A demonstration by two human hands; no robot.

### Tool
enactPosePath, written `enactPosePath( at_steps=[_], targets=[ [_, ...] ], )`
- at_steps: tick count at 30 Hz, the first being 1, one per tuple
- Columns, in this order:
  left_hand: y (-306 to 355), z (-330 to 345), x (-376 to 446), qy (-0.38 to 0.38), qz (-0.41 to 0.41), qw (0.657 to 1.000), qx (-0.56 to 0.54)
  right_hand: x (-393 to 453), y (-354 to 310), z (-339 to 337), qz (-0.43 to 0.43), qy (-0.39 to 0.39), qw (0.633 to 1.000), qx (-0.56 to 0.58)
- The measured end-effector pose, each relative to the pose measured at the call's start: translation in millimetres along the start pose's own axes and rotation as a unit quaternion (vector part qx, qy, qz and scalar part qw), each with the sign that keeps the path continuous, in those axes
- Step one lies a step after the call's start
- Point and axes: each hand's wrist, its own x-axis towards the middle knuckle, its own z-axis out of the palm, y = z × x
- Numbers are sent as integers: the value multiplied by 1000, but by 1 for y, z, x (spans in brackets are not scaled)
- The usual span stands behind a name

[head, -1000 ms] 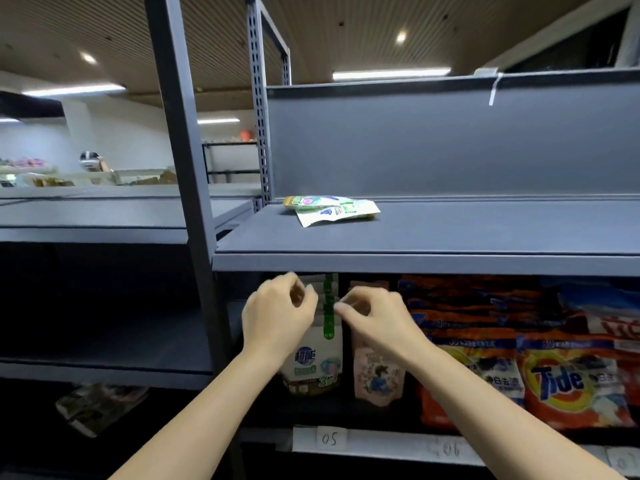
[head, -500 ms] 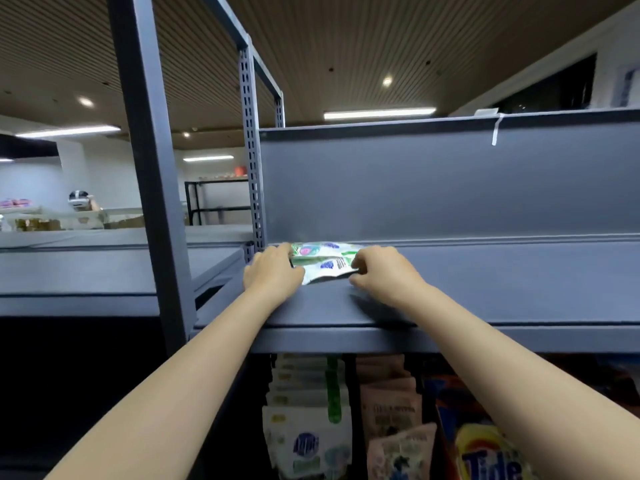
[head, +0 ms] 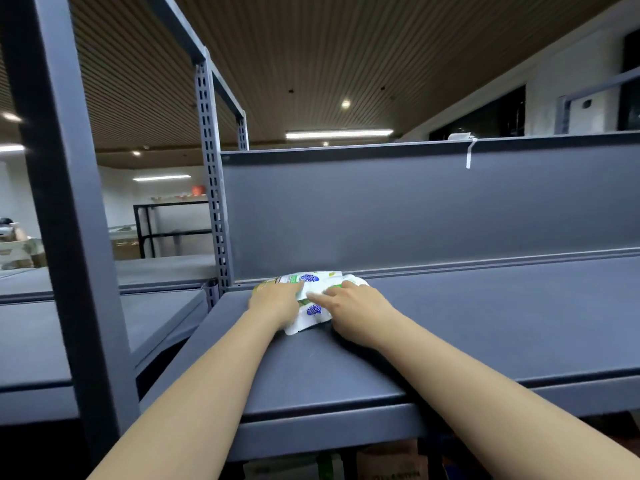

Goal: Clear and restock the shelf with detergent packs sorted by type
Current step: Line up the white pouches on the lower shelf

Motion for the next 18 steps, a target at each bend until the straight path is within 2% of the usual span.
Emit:
enactPosePath(
  at_steps=[4,7,11,12,14,16,18],
  targets=[
    [3,2,0,61,3,995,77,10,2,-8,-23,-30,998,45],
    [2,-3,-5,117,-23,989,91,17,-4,-7,-19,-37,995,92],
    [-3,-3,-10,147,-58,984,84,21,-13,2,-25,18,999,-42],
    [-3,-3,-12,143,-59,985,82,21,-14,4,-15,15,999,-36],
    [0,-5,-18,131,-59,986,81,18,-11,3,26,6,998,55],
    [4,-13,-22,132,-72,985,79,11,-2,-5,81,50,983,157],
    [7,-24,-26,146,-94,983,65,1,7,-14,149,156,958,190]
  ],
)
